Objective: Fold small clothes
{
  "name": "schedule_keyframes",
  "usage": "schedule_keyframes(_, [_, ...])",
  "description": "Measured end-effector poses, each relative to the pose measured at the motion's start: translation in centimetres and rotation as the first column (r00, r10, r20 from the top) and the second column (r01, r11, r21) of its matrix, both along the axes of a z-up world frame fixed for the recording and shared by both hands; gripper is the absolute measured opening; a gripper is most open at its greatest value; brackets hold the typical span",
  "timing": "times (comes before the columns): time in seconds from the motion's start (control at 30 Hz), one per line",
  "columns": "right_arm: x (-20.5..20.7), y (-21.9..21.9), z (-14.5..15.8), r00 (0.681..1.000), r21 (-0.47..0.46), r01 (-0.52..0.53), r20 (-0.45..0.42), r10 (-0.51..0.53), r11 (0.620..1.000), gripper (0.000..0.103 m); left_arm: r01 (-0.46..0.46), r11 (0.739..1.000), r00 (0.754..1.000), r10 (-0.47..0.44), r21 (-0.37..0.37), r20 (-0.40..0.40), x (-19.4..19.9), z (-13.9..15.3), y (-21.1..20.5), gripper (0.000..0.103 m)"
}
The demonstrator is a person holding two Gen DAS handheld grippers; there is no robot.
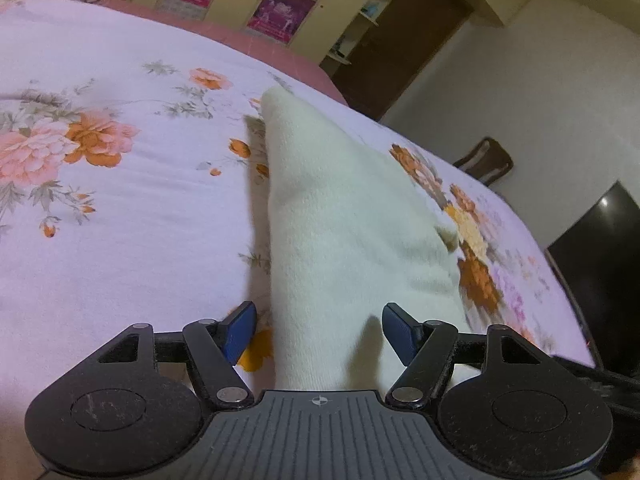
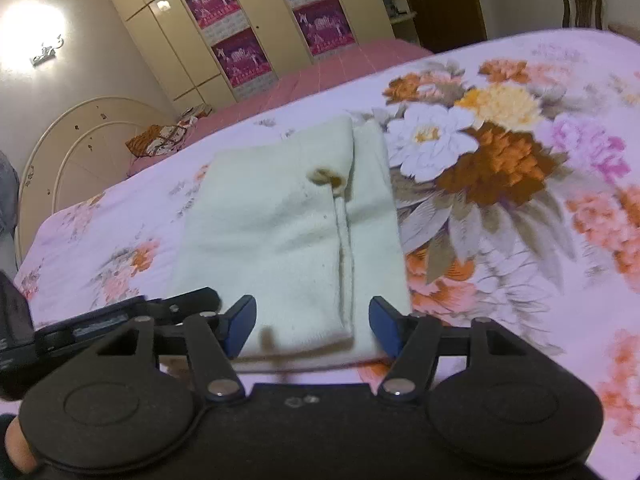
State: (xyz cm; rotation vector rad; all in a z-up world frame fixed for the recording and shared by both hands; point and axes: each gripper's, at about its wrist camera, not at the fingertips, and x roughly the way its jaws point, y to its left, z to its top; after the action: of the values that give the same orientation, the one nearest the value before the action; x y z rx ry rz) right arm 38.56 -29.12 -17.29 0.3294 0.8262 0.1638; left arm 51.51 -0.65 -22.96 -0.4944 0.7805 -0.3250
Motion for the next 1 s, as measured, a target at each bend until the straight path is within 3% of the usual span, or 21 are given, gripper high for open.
schedule_keyframes(0.37, [4.8, 0.0, -2.1, 1.0, 0.134, -0.015, 0.0, 0.015, 0.991, 0.055, -0.061, 0.998, 0.998, 0.061, -0.009, -0.004, 2.4, 0.1, 0.8, 0.069])
schedule_keyframes(0.43, [5.5, -0.1, -2.2, 1.0, 0.15, -0.019, 0.003, 0.018, 0.988, 0.049, -0.068, 0.998, 0.998, 0.068, -0.01, -0.003, 3.0, 0.1, 0.7, 0.069])
schedule_keyframes(0.53, [6.2, 0.2, -2.3, 1.0, 0.133, -0.024, 0.001, 0.024, 0.991, 0.018, -0.077, 0.997, 0.997, 0.077, -0.009, 0.0, 3.7, 0.1, 0.6, 0.069])
schedule_keyframes(0.6, [6.2, 0.5, -1.9, 0.999, 0.119, -0.03, 0.015, 0.029, 0.992, 0.013, -0.082, 0.997, 0.997, 0.082, -0.015, 0.002, 4.2, 0.3, 0.4, 0.069])
schedule_keyframes(0.8, [4.6, -0.9, 0.9, 0.994, 0.051, -0.014, 0.108, 0.008, 0.999, 0.007, -0.06, 0.998, 0.998, 0.061, -0.02, 0.03, 5.2, 1.0, -1.0, 0.069])
schedule_keyframes(1.0, [3.2, -2.6, -0.2, 0.998, 0.063, 0.027, 0.058, -0.031, 0.998, 0.007, -0.03, 1.0, 0.999, 0.03, 0.001, 0.011, 5.4, 0.4, -2.3, 0.069])
